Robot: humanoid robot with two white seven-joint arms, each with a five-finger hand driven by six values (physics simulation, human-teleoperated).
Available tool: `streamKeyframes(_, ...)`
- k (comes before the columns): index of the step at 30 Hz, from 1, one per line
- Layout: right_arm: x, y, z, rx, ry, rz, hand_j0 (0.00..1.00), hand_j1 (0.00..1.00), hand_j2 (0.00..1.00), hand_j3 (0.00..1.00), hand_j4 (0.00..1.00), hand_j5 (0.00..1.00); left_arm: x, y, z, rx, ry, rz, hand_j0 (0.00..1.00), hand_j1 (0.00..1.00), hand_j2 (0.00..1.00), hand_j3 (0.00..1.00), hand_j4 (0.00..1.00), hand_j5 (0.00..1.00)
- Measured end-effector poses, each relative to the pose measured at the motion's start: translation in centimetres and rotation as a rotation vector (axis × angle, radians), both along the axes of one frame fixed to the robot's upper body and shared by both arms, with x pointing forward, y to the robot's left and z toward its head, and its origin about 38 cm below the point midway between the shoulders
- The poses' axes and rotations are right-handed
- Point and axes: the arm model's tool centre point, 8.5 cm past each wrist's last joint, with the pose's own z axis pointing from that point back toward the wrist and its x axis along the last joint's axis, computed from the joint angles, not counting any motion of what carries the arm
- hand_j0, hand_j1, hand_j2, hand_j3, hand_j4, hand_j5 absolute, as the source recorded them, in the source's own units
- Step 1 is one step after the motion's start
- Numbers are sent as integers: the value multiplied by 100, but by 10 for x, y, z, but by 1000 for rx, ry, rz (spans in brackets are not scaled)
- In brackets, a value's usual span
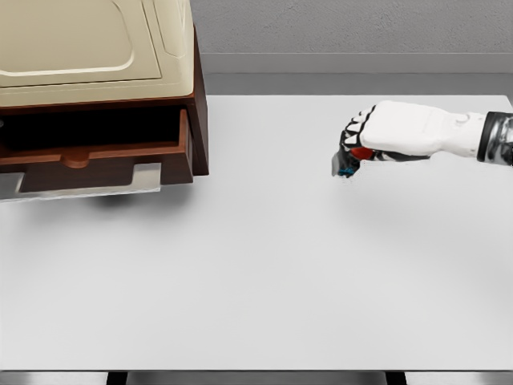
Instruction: Open the cabinet drawer with left arm, and place a switch into the drawer with right arm
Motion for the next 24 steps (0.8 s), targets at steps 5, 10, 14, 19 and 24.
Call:
streamKeyframes(5, 10, 20, 22, 16, -49, 38, 44, 44, 44, 44, 44, 44, 0, -1, -1, 8, 1, -4, 100, 100, 100, 100, 100, 100)
streamKeyframes(10, 13, 42, 30, 17, -68, 89, 44, 44, 44, 44, 44, 44, 0, -1, -2, 12, 2, -6, 100, 100, 100, 100, 100, 100)
streamKeyframes(14, 16, 59, 43, 18, -97, 128, 44, 44, 44, 44, 44, 44, 0, -2, -2, 11, 2, -8, 100, 100, 100, 100, 100, 100)
streamKeyframes(19, 16, 84, 53, 21, -118, 185, 44, 44, 44, 44, 44, 44, 1, -3, -3, 11, 4, -12, 100, 100, 100, 100, 100, 100)
streamKeyframes(24, 15, 109, 61, 18, -135, 241, 44, 44, 44, 44, 44, 44, 1, -4, -4, 10, 5, -15, 100, 100, 100, 100, 100, 100)
